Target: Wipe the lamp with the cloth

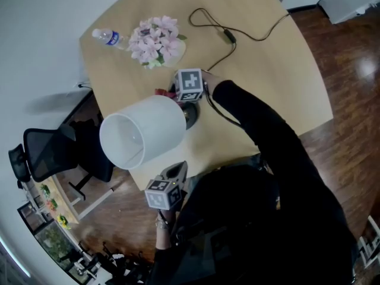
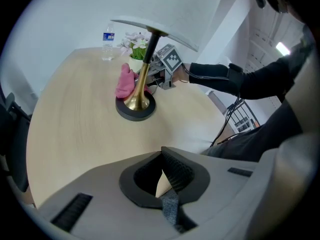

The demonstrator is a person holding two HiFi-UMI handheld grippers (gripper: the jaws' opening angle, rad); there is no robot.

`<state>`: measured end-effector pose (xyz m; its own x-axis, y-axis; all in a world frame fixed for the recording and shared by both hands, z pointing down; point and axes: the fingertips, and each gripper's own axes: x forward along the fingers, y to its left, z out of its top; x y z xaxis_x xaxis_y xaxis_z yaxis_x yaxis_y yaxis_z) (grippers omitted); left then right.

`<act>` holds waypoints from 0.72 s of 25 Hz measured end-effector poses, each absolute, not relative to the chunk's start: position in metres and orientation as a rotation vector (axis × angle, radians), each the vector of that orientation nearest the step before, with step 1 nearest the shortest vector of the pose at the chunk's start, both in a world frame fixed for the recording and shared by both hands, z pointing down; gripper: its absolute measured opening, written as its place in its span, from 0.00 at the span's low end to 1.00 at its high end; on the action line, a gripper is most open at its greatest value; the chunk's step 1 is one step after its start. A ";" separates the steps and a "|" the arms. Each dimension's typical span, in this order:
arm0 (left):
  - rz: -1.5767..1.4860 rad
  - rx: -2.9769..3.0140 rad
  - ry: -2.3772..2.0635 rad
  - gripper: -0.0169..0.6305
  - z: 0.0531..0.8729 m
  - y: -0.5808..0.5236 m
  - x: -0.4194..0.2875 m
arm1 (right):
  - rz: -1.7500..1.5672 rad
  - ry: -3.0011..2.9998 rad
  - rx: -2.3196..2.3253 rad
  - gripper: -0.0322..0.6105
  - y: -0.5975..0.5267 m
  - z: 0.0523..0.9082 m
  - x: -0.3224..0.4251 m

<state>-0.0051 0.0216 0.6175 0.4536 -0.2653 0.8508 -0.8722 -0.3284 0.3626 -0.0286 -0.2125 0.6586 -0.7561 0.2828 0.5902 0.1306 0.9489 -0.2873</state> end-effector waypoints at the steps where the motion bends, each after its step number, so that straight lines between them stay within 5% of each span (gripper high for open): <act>1: 0.876 1.836 -0.959 0.03 0.618 0.022 -0.003 | 0.299 -2.428 -0.277 0.15 -0.213 0.659 -0.022; 18: 0.962 1.919 -0.831 0.03 0.604 0.034 0.013 | 0.415 -2.424 0.310 0.15 -0.174 0.653 0.035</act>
